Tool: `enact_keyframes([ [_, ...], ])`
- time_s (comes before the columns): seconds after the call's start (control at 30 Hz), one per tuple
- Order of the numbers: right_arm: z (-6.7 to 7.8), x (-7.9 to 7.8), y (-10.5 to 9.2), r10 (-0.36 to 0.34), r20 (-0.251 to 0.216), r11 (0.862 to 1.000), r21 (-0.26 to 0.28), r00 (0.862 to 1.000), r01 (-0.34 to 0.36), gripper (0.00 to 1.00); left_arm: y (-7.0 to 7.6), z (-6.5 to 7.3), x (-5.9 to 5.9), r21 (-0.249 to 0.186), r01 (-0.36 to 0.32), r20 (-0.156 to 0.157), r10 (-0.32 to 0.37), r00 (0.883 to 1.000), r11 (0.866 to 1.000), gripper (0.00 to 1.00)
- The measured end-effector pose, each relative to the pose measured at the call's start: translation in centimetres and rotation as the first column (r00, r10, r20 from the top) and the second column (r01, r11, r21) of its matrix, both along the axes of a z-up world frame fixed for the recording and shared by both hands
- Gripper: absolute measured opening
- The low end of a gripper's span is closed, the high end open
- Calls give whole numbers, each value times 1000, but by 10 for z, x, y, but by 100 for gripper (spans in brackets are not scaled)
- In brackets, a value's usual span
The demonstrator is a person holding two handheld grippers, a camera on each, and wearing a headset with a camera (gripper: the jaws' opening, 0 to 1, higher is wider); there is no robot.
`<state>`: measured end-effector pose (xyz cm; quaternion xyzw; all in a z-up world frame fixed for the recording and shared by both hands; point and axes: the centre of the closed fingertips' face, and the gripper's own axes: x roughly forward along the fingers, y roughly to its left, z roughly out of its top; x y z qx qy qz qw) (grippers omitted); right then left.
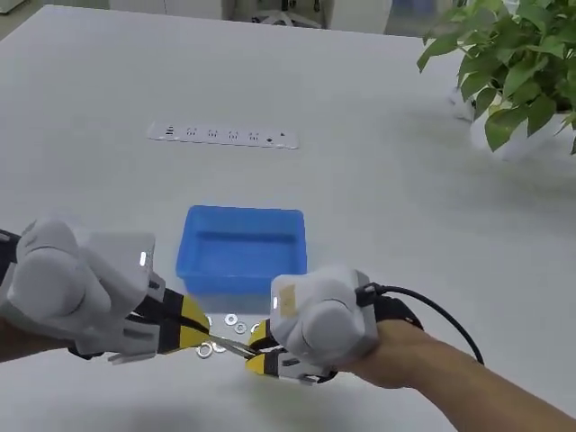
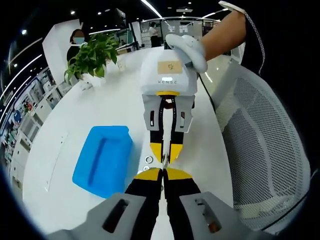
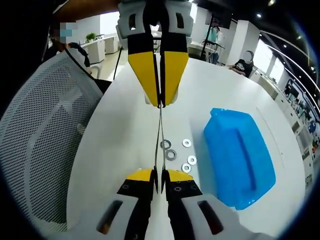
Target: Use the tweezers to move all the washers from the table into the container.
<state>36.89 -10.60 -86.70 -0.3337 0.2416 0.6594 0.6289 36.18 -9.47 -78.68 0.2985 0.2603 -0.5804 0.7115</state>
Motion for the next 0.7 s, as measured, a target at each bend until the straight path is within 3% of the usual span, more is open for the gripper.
enact_keyframes([
  [0.47,6,-3,11,-18,-22,999,50,1000,19,11,-13,15,1,-35,31,18,-30,999,999,5],
  [0.7,6,-6,14,-15,-28,998,62,1000,16,11,-27,16,-2,-48,59,25,-58,998,997,5],
])
